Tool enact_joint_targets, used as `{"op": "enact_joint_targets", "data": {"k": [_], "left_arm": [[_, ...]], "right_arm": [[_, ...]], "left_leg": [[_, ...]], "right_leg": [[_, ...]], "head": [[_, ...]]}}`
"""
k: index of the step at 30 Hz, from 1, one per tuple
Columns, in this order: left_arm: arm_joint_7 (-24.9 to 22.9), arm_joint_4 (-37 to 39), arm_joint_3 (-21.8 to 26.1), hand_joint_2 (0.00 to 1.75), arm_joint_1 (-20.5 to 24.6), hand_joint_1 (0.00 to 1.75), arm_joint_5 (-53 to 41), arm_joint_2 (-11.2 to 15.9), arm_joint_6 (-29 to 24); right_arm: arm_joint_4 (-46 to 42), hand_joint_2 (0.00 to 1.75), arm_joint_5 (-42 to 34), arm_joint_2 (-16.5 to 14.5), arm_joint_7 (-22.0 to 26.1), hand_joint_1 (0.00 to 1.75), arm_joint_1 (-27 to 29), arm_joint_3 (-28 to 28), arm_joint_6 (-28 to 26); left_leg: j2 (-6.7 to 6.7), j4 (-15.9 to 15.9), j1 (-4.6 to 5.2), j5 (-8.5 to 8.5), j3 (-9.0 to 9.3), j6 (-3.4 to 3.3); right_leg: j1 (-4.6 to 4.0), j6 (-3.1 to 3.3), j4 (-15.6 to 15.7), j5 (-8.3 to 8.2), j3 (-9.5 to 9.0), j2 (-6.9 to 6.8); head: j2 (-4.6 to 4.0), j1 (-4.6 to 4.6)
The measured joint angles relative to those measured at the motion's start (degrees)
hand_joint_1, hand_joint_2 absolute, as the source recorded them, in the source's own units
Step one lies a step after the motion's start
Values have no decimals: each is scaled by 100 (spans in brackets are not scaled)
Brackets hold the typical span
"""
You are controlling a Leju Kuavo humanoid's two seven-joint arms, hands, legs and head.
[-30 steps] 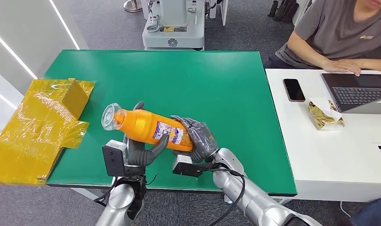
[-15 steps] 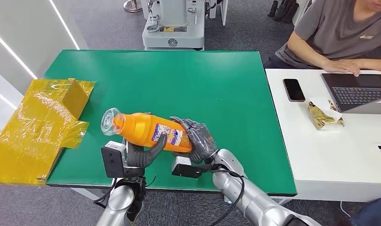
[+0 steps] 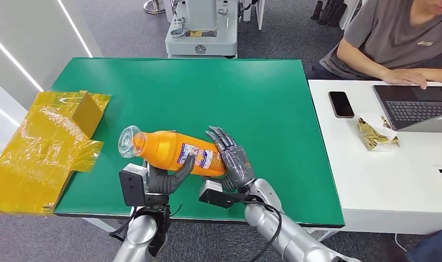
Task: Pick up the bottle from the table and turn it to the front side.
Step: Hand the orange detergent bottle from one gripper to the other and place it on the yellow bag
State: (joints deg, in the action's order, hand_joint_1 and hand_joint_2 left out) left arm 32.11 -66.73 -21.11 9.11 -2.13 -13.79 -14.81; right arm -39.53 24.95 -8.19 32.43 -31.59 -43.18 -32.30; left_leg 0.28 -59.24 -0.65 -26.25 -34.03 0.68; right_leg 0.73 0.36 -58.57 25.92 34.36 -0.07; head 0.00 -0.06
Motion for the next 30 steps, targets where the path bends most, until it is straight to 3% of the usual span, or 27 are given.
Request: {"op": "enact_joint_targets", "data": {"k": [9, 17, 30], "left_arm": [[-5, -38, 0, 175, -11, 175, -1, -23, -194], [-10, -61, 1, 175, -172, 175, -18, -9, -250], [-42, -107, 179, 175, -130, 175, -429, -9, -393]], "right_arm": [[-1520, 175, -770, -2, -347, 0, 813, 69, -35], [-2636, 175, -1781, 8, -201, 0, 1386, 67, 368], [-3793, 175, -1781, -1, 350, 0, 1837, 67, -464]], "left_leg": [[0, 2, -1, -1, -2, 0], [0, 2, 0, -1, -4, 0], [0, 2, -1, 0, -3, 0]], "right_leg": [[0, 0, 0, 2, 2, 0], [0, 0, 0, 3, 2, -1], [0, 0, 0, 3, 3, 0]], "head": [[0, 1], [0, 0], [0, 0]]}}
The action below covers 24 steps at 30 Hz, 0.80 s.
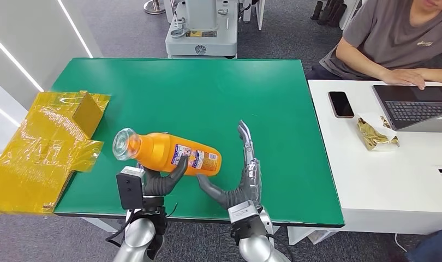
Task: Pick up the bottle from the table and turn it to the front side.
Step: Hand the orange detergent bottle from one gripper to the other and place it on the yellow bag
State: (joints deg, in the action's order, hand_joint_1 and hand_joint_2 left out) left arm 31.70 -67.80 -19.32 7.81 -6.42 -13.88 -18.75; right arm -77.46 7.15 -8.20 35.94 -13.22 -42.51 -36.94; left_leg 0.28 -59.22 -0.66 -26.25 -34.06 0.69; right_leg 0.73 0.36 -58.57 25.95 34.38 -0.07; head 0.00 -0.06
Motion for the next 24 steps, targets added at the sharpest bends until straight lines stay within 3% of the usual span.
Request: {"op": "enact_joint_targets", "data": {"k": [7, 13, 17, 24], "left_arm": [[-226, 33, 232, 175, 323, 175, -1433, 102, -785], [-771, 220, 527, 175, 759, 175, -3188, 440, -1372], [-1176, 503, 683, 175, 1080, 175, -4244, 858, -1653], [-1856, 1137, 800, 175, 1505, 175, -5836, 1830, -1921]], "right_arm": [[-268, 175, 62, 0, 75, 0, 101, 0, -169], [-397, 175, 74, 1, 133, 0, 217, 2, -205], [-447, 175, 2, 21, 142, 0, 309, 4, -206], [-537, 175, -258, 120, 158, 0, 330, 4, -181]], "left_leg": [[0, 0, -1, 1, 0, 1], [1, 1, -3, 2, 1, 2], [2, 2, -5, 4, 1, 6], [6, 4, -6, 11, 2, 16]], "right_leg": [[0, 0, -1, 0, 0, 0], [-2, 1, -2, 0, 1, 1], [-3, 1, -4, -1, 2, 2], [-5, 4, -8, -2, 7, 12]], "head": [[0, 0], [0, 0], [0, 0], [0, 0]]}}
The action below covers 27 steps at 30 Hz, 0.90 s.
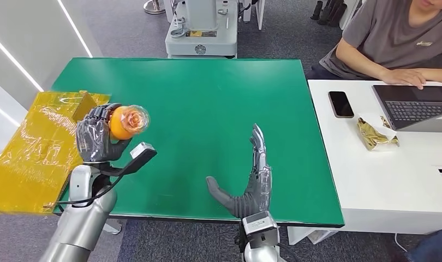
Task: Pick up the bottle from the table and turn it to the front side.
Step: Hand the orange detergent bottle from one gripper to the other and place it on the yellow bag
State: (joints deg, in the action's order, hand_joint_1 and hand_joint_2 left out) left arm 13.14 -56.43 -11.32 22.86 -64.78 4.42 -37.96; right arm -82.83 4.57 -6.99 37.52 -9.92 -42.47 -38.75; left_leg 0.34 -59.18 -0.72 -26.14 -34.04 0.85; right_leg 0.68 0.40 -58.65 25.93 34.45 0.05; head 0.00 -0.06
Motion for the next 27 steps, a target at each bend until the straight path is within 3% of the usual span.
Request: {"op": "enact_joint_targets", "data": {"k": [9, 16, 27], "left_arm": [[-933, 731, -236, 175, 559, 175, -2112, 743, 359], [-899, 1484, -488, 175, 1147, 175, -2179, 916, 618], [-831, 2535, -720, 175, 1613, 175, -2192, 991, 800]], "right_arm": [[-183, 175, -98, 85, 82, 0, 75, -2, -24], [-437, 175, -83, 151, -18, 0, 173, -3, -24], [-584, 175, -155, 255, -55, 0, 214, -28, -24]], "left_leg": [[-1, -1, 1, 2, -2, 2], [1, -1, 1, 2, -3, 3], [2, 0, 0, 2, -4, 3]], "right_leg": [[0, 1, 0, -1, 5, -1], [0, 3, 0, -3, 5, 0], [0, 4, -1, -3, 8, 2]], "head": [[0, -2], [0, 0], [0, -2]]}}
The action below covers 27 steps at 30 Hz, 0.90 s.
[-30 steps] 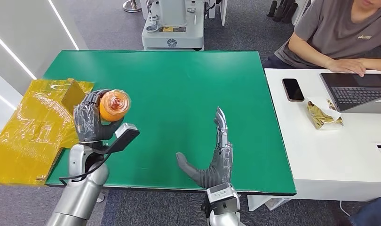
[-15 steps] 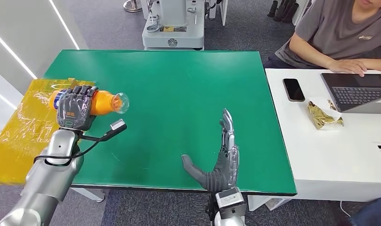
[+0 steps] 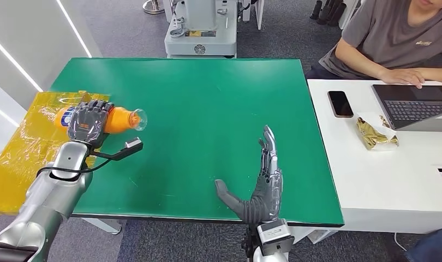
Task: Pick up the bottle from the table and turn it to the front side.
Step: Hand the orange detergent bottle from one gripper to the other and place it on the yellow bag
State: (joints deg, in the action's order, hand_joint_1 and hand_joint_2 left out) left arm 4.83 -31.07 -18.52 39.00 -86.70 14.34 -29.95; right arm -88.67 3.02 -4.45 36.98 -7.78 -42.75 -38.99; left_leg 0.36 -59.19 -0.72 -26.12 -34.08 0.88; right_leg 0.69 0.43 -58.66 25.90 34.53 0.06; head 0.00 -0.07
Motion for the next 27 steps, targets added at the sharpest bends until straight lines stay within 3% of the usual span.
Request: {"op": "enact_joint_targets", "data": {"k": [16, 27], "left_arm": [[-255, 811, -152, 175, 59, 175, -1, 246, 126], [-262, 1039, -313, 175, -355, 175, -3, 379, -561]], "right_arm": [[-107, 175, 110, 43, -166, 0, 93, -5, 20], [-222, 175, 450, 110, -442, 0, 220, -7, 62]], "left_leg": [[0, 1, -1, 0, -3, 0], [0, 2, 0, -1, -5, 1]], "right_leg": [[0, 0, -1, 0, 1, 0], [0, 0, 1, 1, 2, 0]], "head": [[0, -1], [0, 0]]}}
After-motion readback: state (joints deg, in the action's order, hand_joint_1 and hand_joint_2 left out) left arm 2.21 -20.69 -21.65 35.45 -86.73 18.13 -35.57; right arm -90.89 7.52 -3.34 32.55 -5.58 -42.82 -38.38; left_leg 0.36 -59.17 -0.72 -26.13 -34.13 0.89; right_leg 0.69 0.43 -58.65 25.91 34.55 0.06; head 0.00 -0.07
